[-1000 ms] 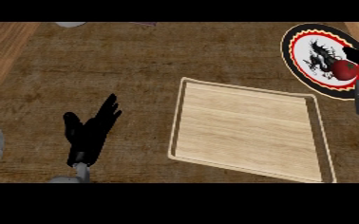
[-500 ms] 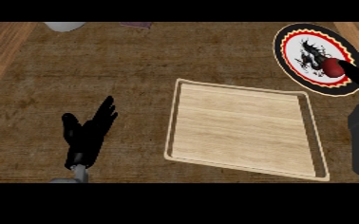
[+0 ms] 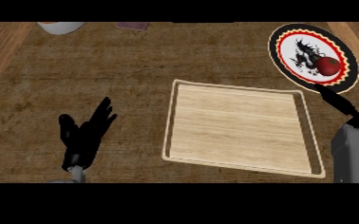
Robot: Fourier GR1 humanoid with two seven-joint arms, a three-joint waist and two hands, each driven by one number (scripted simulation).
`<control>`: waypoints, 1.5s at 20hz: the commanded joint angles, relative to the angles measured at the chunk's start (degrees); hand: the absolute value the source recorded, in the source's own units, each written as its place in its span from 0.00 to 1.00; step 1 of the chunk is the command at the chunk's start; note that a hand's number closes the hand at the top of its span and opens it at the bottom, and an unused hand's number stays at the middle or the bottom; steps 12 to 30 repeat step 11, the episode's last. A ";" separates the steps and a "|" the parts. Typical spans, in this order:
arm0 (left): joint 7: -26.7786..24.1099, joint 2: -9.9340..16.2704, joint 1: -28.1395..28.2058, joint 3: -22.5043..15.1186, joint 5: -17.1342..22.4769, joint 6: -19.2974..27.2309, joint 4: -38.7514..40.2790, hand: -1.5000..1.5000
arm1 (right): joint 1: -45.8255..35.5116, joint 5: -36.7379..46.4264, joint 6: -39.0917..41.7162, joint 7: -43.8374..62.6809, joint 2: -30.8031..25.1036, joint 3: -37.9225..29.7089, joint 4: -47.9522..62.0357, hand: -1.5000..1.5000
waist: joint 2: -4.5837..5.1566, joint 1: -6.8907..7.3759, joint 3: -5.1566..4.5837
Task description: Pick the tomato from the tray and place it in the plate
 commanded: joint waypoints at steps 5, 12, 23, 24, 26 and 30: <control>-1.79 -0.86 -0.04 1.19 -0.26 -0.44 3.49 0.50 | 11.80 6.88 -1.89 16.02 8.45 12.58 -21.61 0.00 | 0.15 -0.18 -0.20; -1.06 -1.48 -0.34 0.61 -2.08 -0.73 1.49 0.50 | 17.53 5.23 -6.49 17.56 10.05 19.25 -25.85 0.00 | 0.32 0.30 -0.12; -1.06 -1.48 -0.34 0.61 -2.08 -0.73 1.49 0.50 | 17.53 5.23 -6.49 17.56 10.05 19.25 -25.85 0.00 | 0.32 0.30 -0.12; -1.06 -1.48 -0.34 0.61 -2.08 -0.73 1.49 0.50 | 17.53 5.23 -6.49 17.56 10.05 19.25 -25.85 0.00 | 0.32 0.30 -0.12; -1.06 -1.48 -0.34 0.61 -2.08 -0.73 1.49 0.50 | 17.53 5.23 -6.49 17.56 10.05 19.25 -25.85 0.00 | 0.32 0.30 -0.12; -1.06 -1.48 -0.34 0.61 -2.08 -0.73 1.49 0.50 | 17.53 5.23 -6.49 17.56 10.05 19.25 -25.85 0.00 | 0.32 0.30 -0.12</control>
